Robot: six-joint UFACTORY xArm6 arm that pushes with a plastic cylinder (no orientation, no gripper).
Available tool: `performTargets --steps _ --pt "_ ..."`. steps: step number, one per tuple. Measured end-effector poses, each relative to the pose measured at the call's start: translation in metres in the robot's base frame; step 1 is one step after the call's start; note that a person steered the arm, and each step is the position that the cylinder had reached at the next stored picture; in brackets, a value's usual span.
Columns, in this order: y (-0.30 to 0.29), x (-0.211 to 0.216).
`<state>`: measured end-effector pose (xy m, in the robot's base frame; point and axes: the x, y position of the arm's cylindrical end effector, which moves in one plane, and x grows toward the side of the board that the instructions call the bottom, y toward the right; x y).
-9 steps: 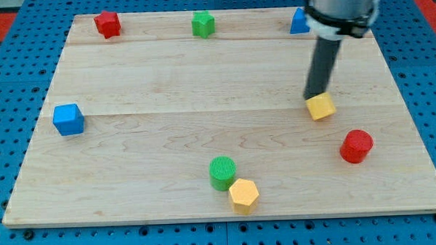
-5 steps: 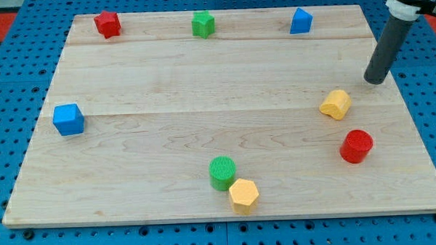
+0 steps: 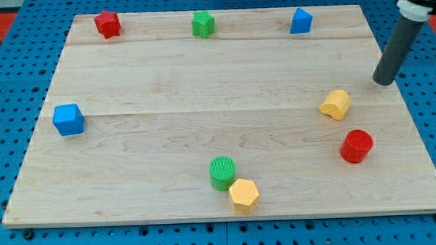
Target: Push the heart parallel to the red circle
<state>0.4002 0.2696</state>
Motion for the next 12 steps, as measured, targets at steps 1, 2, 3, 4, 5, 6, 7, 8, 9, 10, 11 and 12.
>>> performTargets --steps 1,2,3,4,5,6,7,8,9,10,11,12 --pt "-0.053 -0.007" --pt "-0.105 0.007" --pt "-0.041 0.018" --pt "-0.047 0.033" --pt "-0.107 0.034" --pt "-0.110 0.040" --pt "-0.069 0.040" --pt "-0.140 0.041" --pt "-0.143 0.056" --pt "-0.064 0.055" --pt "-0.044 0.078" --pt "-0.078 0.089"
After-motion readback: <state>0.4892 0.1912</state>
